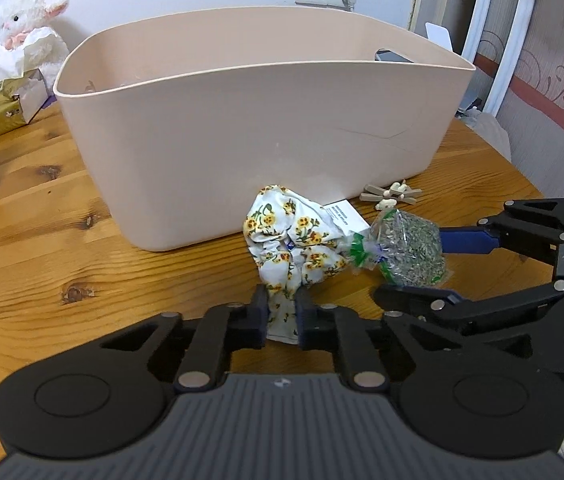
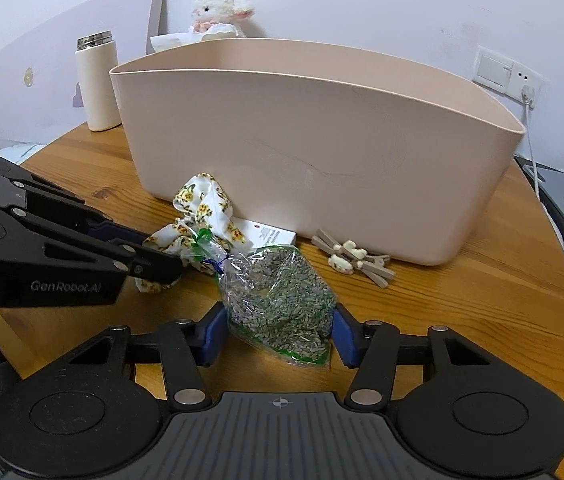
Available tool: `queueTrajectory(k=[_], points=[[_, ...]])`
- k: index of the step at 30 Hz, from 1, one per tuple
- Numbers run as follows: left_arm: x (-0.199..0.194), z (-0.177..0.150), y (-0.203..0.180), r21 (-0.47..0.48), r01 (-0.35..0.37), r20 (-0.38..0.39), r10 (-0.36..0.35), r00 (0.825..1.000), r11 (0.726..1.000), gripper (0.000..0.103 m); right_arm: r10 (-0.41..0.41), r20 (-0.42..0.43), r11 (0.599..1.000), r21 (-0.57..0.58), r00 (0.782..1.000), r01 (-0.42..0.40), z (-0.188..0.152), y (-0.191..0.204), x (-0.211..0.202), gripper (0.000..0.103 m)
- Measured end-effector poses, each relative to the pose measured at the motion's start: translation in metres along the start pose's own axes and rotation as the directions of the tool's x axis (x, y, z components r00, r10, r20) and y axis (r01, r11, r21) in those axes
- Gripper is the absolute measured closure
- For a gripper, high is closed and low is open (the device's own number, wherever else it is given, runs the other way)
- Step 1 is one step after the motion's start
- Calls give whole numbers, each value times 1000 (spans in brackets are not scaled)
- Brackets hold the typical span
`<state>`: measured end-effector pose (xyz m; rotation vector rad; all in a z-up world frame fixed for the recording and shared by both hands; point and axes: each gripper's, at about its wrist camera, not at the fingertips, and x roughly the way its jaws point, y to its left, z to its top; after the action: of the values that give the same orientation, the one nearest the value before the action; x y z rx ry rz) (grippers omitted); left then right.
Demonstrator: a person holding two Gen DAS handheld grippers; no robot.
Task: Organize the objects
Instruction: 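Grasp the floral scrunchie with the left gripper while the right gripper grasps the clear herb bag, then lift the scrunchie and herb bag into the beige bin and open both grippers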
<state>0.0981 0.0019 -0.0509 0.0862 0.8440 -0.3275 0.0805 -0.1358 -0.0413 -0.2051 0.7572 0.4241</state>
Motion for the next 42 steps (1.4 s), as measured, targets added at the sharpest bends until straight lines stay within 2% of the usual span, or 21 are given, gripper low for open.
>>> queueTrajectory(k=[7, 16, 22, 25, 29, 37, 42], points=[[-14, -10, -4, 38, -29, 12, 28, 1000, 999, 93, -10, 37, 999, 31, 999, 9, -2, -4, -18, 53], [-45, -14, 3, 27, -51, 59, 49, 997, 998, 94, -26, 115, 998, 51, 993, 20, 3, -11, -46, 53], [-83, 5, 7, 22, -73, 175, 68, 982, 997, 94, -61, 188, 997, 60, 980, 51, 15, -20, -68, 53], [-100, 20, 5, 43, -99, 239, 85, 967, 994, 93, -75, 225, 996, 62, 971, 62, 24, -26, -77, 53], [-108, 38, 6, 38, -114, 283, 99, 954, 993, 93, -101, 271, 994, 64, 957, 87, 41, -32, -84, 53], [-99, 71, 8, 22, -153, 318, 138, 938, 988, 93, -133, 357, 991, 75, 925, 113, 73, -46, -96, 53], [-78, 89, 8, 15, -179, 292, 167, 942, 984, 93, -146, 391, 989, 88, 909, 121, 91, -56, -89, 53]])
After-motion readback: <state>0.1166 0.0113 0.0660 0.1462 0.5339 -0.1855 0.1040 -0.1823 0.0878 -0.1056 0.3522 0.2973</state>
